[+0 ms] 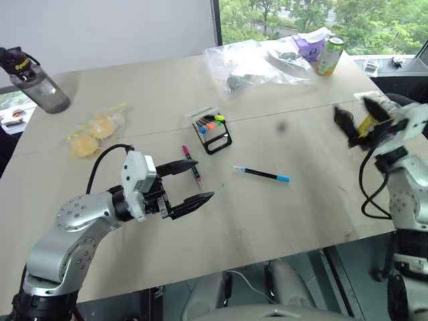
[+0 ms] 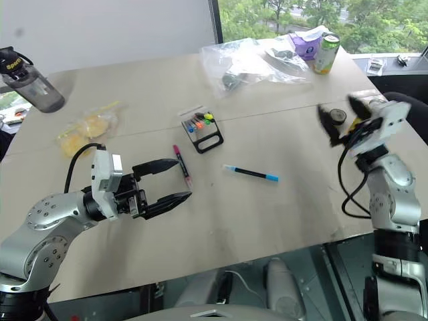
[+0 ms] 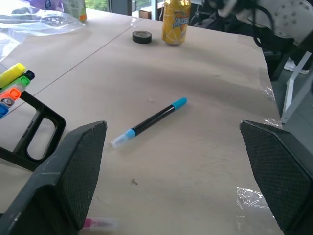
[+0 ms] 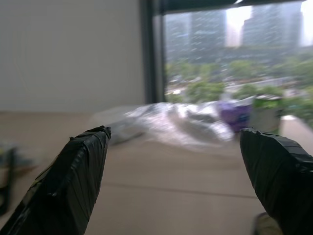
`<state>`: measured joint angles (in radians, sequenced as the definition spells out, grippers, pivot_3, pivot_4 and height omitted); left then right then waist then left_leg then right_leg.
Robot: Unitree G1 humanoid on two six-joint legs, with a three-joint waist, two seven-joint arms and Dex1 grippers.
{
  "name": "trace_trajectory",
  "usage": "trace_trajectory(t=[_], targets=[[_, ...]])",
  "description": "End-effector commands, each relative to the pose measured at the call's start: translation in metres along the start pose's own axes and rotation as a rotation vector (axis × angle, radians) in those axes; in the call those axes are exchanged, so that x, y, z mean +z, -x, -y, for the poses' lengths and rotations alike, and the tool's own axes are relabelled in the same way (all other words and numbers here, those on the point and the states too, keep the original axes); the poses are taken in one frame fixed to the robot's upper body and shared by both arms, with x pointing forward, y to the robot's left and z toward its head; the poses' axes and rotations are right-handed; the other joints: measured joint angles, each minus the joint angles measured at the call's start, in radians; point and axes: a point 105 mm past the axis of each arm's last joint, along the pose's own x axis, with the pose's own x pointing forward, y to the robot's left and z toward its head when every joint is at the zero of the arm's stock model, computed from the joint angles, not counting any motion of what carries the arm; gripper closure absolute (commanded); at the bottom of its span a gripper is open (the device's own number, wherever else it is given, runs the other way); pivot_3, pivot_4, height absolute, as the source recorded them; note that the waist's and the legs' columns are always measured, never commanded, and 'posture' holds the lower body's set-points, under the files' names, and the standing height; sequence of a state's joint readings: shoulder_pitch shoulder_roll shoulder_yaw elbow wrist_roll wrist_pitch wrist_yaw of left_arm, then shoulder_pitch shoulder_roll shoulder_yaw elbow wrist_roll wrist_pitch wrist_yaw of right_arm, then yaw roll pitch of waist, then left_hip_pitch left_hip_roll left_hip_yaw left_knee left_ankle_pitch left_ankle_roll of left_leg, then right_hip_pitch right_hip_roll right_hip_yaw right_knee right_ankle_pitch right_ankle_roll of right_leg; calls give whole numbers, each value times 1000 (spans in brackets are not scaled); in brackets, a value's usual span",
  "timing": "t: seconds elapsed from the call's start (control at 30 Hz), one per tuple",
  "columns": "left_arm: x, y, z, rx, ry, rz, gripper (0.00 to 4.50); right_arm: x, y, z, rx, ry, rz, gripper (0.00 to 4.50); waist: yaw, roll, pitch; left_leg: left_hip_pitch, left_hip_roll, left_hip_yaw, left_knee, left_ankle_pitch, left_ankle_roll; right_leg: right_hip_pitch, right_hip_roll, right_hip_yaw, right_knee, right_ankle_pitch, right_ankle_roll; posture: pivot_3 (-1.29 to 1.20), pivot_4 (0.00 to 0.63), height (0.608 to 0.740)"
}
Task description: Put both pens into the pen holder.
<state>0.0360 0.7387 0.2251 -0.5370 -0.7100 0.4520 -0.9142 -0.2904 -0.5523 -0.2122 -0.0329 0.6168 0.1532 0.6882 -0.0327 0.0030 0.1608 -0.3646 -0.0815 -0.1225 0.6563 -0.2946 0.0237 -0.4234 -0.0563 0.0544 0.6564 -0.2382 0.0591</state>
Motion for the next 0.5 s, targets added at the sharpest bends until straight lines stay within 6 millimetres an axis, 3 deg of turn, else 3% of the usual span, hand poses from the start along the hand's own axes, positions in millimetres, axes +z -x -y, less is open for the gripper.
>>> trace_trajectory(t=[0.03,0.3,0.4,0.5], targets=[[5,0,3,-9,-26,14,0,-9,0,-37,225,33,-123,25,2,0,0,0,0,0,0,0,0,0,0,0,0,0,0,0,150,740],[-10,9,6,0,3,-62,0,-33,-20,-75,404,63,-339,25,-3,-1,0,1,0,0,1,0,0,1,0,-1,1,0,0,0,150,740],[-23,15,13,-21,34,-126,0,-42,-28,-78,429,74,-414,25,-1,-1,1,1,0,0,1,0,0,1,0,-1,1,0,0,0,150,740],[-23,18,13,-10,38,-127,0,-54,-33,-75,429,85,-498,25,4,-2,1,0,0,-1,1,0,0,1,0,-2,0,0,0,0,150,740]])
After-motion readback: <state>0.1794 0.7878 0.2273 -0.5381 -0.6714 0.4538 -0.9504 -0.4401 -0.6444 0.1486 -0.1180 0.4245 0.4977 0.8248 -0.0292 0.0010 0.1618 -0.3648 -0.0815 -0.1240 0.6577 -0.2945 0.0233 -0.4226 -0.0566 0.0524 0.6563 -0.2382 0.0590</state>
